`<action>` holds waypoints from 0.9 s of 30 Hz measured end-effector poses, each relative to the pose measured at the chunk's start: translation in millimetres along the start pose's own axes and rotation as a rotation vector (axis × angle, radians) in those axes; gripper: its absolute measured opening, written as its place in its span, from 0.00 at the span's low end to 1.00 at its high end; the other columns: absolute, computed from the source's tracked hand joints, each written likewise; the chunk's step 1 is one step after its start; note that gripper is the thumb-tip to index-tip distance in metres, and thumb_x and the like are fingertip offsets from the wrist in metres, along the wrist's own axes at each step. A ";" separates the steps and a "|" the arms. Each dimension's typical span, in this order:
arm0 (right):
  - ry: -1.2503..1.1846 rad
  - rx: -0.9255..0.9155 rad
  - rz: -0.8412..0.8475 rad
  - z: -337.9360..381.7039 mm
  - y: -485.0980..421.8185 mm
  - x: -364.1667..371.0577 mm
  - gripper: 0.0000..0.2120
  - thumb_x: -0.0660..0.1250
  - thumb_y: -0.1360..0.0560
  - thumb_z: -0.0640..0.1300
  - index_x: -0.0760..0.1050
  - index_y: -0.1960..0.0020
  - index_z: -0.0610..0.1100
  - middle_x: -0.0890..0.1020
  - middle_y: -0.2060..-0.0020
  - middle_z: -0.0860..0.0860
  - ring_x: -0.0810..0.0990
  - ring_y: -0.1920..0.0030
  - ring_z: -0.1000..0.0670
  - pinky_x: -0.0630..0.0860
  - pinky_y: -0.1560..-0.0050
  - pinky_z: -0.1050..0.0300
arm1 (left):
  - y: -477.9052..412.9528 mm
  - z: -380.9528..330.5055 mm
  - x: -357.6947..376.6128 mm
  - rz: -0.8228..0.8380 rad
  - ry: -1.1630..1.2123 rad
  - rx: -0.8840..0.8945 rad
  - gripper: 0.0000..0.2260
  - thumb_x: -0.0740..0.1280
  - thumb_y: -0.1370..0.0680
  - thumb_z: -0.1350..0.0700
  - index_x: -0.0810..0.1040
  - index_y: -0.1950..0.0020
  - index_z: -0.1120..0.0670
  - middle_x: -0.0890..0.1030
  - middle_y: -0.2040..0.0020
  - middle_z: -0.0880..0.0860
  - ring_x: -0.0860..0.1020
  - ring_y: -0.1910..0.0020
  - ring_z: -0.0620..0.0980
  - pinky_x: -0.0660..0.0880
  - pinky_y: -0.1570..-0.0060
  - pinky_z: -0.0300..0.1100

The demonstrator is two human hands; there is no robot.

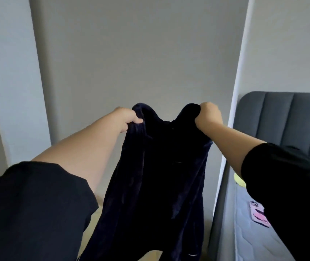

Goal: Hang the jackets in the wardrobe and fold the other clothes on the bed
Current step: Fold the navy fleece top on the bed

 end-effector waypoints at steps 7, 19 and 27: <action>0.023 0.084 -0.481 -47.1 -10.6 -187.8 0.08 0.58 0.28 0.27 0.69 0.59 0.39 0.72 0.49 0.41 0.69 0.60 0.44 0.66 0.59 0.54 | 48.7 -138.4 -1.8 -0.542 -0.372 0.468 0.14 0.59 0.30 0.72 0.63 0.71 0.57 0.64 0.71 0.52 0.63 0.69 0.53 0.64 0.67 0.43; 0.136 0.222 -0.969 -84.4 81.5 -451.6 0.15 0.56 0.27 0.31 0.72 0.42 0.39 0.75 0.44 0.41 0.73 0.43 0.39 0.69 0.44 0.49 | 181.7 -262.4 106.4 -0.410 0.066 0.716 0.11 0.58 0.20 0.56 0.78 0.45 0.59 0.80 0.46 0.59 0.78 0.47 0.61 0.69 0.54 0.45; 0.338 0.223 -1.120 -112.1 123.3 -512.5 0.15 0.57 0.28 0.30 0.72 0.44 0.38 0.76 0.46 0.40 0.72 0.44 0.39 0.65 0.42 0.46 | 220.6 -287.7 148.2 -0.314 0.118 0.769 0.15 0.64 0.23 0.46 0.75 0.57 0.58 0.77 0.59 0.54 0.74 0.62 0.55 0.68 0.62 0.45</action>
Point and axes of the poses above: each hand's wrist, its own y-axis away from the middle knuckle, its own x-axis out of the palm, z = x × y, the point moved 7 cm from there along -y, towards the middle knuckle
